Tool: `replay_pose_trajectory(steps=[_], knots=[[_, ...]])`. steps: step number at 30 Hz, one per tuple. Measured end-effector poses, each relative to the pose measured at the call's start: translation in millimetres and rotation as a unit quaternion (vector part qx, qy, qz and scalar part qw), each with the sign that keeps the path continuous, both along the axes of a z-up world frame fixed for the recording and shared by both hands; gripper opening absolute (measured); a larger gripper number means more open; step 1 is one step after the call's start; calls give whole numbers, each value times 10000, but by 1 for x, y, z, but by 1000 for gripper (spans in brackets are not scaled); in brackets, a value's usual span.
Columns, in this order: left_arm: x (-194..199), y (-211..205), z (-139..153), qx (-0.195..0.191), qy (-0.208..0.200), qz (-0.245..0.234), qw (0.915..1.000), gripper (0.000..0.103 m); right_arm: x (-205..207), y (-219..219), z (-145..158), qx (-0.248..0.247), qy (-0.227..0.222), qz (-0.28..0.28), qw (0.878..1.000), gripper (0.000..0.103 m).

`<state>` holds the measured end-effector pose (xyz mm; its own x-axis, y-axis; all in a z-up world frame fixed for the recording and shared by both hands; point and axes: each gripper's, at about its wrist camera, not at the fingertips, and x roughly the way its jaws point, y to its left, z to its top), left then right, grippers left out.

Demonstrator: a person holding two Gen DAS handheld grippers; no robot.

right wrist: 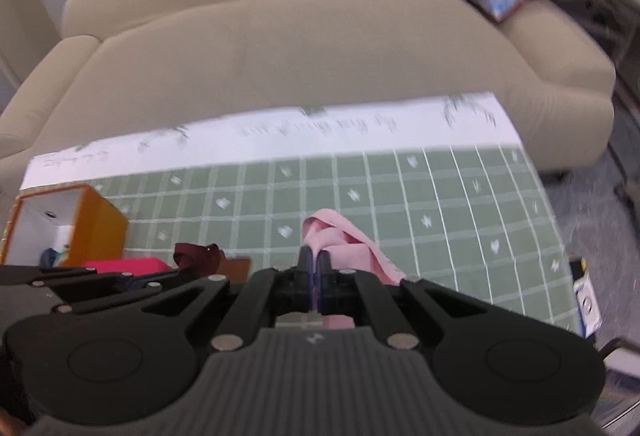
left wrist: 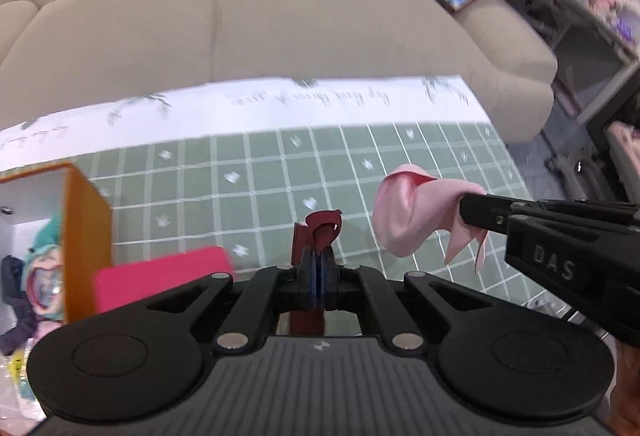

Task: Organize soft objects
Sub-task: 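Lift and carry the pink and dark red cloths over the white box with both tools, then lower the cloths into the white box and open both tools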

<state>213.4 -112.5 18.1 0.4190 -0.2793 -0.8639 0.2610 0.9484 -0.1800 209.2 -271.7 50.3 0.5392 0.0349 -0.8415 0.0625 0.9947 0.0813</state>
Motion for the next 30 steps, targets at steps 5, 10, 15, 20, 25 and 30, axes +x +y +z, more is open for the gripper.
replay_pose_trajectory(steps=[5, 10, 15, 20, 25, 30], knots=[[2, 75, 47, -157, -326, 476, 9982, 1, 7, 65, 51, -109, -396, 514, 9978, 0], [-1, 162, 81, 71, -577, 934, 9939, 1, 16, 144, 80, -8, -663, 1068, 9921, 0], [-8, 231, 73, 311, -403, 1098, 9927, 1, 21, 229, 81, 102, -607, 1696, 9836, 0], [-18, 294, 33, 111, 66, 1468, 9891, 1, 23, 300, 51, 196, -579, 2215, 9732, 0], [-19, 338, -10, -97, 537, 1632, 9851, 1, 34, 357, 13, 93, -450, 2484, 9676, 0], [-19, 349, -37, 409, 661, 1542, 9850, 1, 54, 386, -36, -157, 43, 2522, 9675, 0]])
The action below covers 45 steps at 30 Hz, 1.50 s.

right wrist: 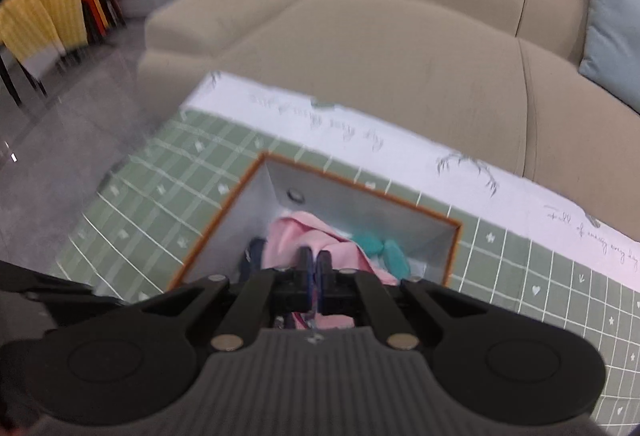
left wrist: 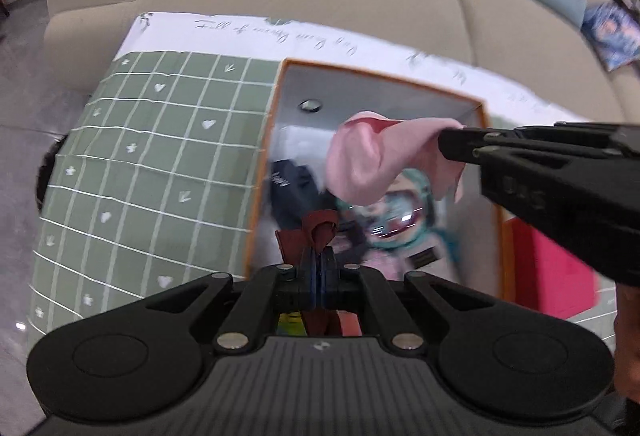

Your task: Organize soft objects

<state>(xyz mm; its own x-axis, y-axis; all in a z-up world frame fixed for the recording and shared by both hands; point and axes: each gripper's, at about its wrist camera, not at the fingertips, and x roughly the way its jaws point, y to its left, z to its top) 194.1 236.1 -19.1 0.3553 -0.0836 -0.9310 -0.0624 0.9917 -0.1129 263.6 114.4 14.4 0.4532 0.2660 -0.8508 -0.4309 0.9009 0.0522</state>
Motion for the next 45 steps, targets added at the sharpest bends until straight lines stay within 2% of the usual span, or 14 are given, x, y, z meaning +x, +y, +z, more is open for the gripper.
replay_pose_trajectory(steps=[5, 11, 12, 14, 16, 17, 18, 19, 21, 24, 30, 35, 38, 45], knots=[[0, 1, -22, 160, 170, 31, 9997, 1, 0, 14, -42, -363, 548, 13, 9978, 0], [2, -2, -37, 425, 137, -60, 9990, 2, 2, 12, -74, -249, 966, -200, 9948, 0], [2, -2, -38, 433, 132, -75, 9989, 3, 4, 12, -78, -296, 995, -209, 9944, 4], [2, -1, -40, 414, 114, -47, 9991, 8, 5, 13, -81, -376, 978, -223, 9942, 9], [4, 0, -41, 416, 113, -18, 9991, 33, 7, 14, -82, -399, 949, -236, 9944, 28], [5, 1, -42, 374, 107, -37, 9992, 36, 7, 14, -82, -383, 959, -238, 9944, 39], [5, 1, -41, 306, 115, -75, 9994, 45, 7, 14, -82, -364, 956, -234, 9945, 44], [6, 0, -40, 289, 141, -108, 9994, 58, 7, 14, -81, -342, 939, -213, 9948, 46], [7, -3, -38, 255, 167, -179, 9994, 68, 6, 14, -76, -282, 909, -147, 9953, 67], [7, -6, -35, 154, 224, -160, 9995, 81, 5, 12, -68, -159, 886, -90, 9959, 74], [4, -14, -12, 437, 79, -335, 9985, 85, 3, 12, -51, -42, 802, 27, 9968, 83], [-1, -23, 20, 920, -301, -716, 9927, 85, 2, 2, -29, 250, 693, -51, 9973, 88], [-7, -26, 40, 1150, -600, -726, 9889, 85, 0, -7, -13, 403, 541, -112, 9977, 92], [-42, -42, 101, 1259, -1427, -754, 9788, 87, -26, -41, 49, 563, -329, -80, 9978, 97]])
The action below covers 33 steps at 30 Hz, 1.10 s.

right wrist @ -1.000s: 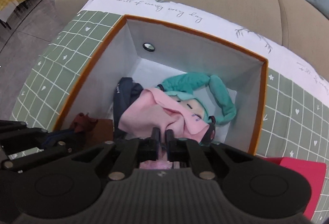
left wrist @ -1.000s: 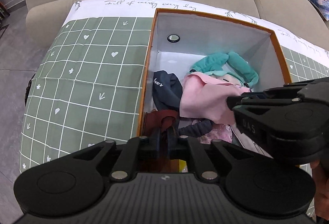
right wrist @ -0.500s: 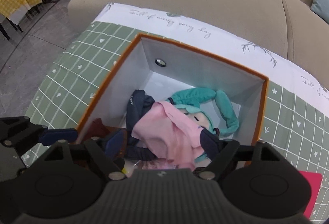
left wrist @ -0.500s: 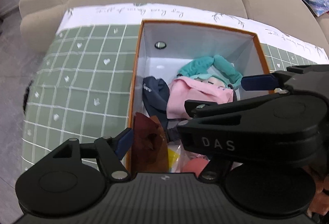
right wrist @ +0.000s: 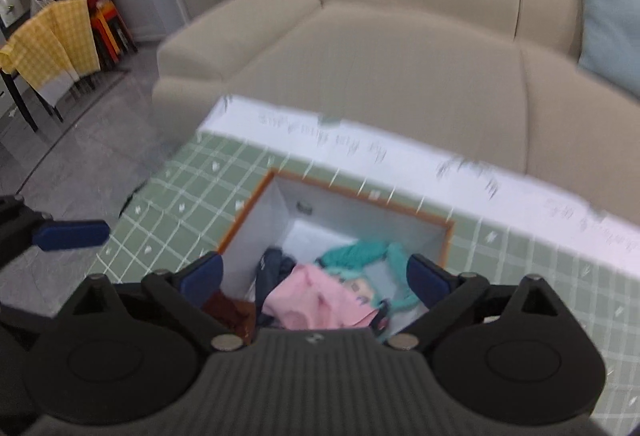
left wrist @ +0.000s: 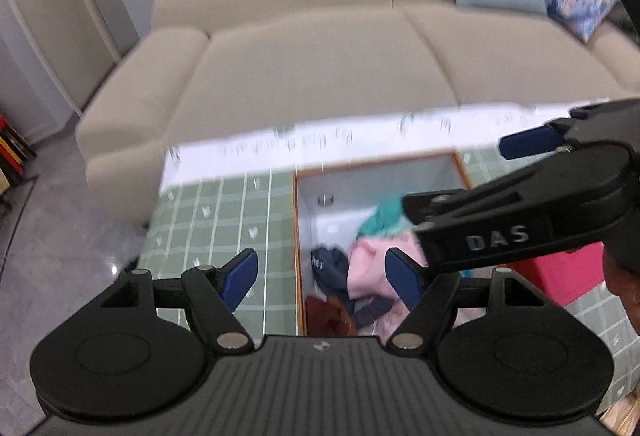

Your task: Organize soft objects

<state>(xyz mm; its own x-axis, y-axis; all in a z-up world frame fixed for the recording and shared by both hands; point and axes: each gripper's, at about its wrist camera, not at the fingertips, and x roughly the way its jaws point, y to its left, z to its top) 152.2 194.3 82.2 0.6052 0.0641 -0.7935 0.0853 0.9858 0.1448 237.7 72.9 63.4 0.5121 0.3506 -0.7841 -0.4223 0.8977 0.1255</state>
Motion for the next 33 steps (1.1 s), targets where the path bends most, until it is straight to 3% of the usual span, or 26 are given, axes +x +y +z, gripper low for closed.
replay_pose_trajectory(steps=[5, 10, 15, 20, 25, 33], knots=[[-40, -13, 30, -390, -620, 336, 9967, 87, -45, -36, 39, -481, -1145, -316, 9918, 98], [-80, -41, 41, -582, -1349, 593, 9874, 87, -92, -83, 56, -323, -1464, -613, 9868, 98], [-118, -74, 27, -1000, -1866, 498, 9761, 87, -144, -123, 56, -700, -2101, -1044, 9696, 98], [-148, -105, -4, -1091, -2182, 499, 9685, 87, -196, -163, 28, -662, -2178, -1318, 9648, 98], [-167, -132, -33, -633, -2239, 451, 9715, 87, -237, -191, -12, -509, -2058, -1596, 9641, 98], [-182, -145, -57, -524, -1982, 331, 9782, 87, -267, -214, -46, -300, -1939, -1960, 9608, 98]])
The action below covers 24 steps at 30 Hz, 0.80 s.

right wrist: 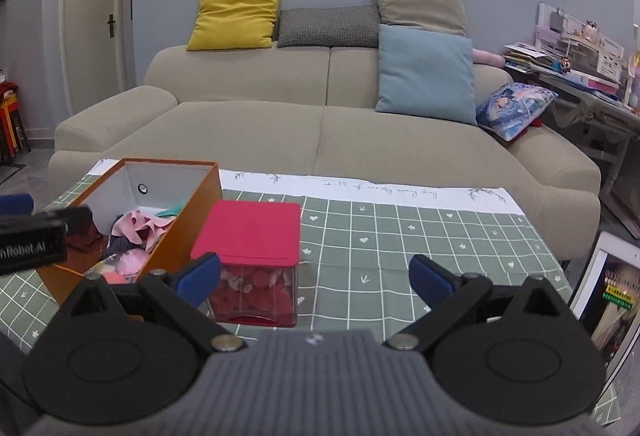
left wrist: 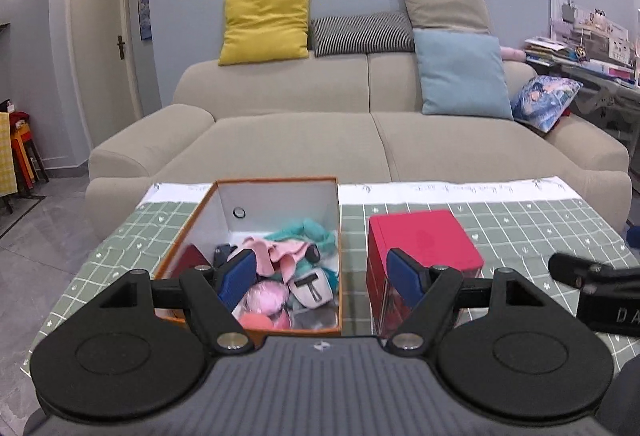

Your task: Organize soft objects

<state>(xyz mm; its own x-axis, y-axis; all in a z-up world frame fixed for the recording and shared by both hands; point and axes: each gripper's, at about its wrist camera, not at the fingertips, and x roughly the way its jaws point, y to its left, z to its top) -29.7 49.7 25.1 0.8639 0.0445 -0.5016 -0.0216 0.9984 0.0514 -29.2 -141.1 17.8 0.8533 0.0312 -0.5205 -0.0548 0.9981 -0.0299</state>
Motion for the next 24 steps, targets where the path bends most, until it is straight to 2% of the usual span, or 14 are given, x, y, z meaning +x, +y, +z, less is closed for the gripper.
replay_pose_trajectory(steps=[5, 10, 24], knots=[[-2, 4, 2, 39, -111, 162, 9998, 87, 2, -2, -1, 178, -8, -136, 9997, 98], [-7, 7, 4, -2, -220, 240, 9995, 87, -2, 4, -3, -50, -126, -176, 9998, 98], [-10, 11, 6, 18, -287, 288, 9992, 87, -7, 11, 0, -90, -147, -110, 9998, 98]])
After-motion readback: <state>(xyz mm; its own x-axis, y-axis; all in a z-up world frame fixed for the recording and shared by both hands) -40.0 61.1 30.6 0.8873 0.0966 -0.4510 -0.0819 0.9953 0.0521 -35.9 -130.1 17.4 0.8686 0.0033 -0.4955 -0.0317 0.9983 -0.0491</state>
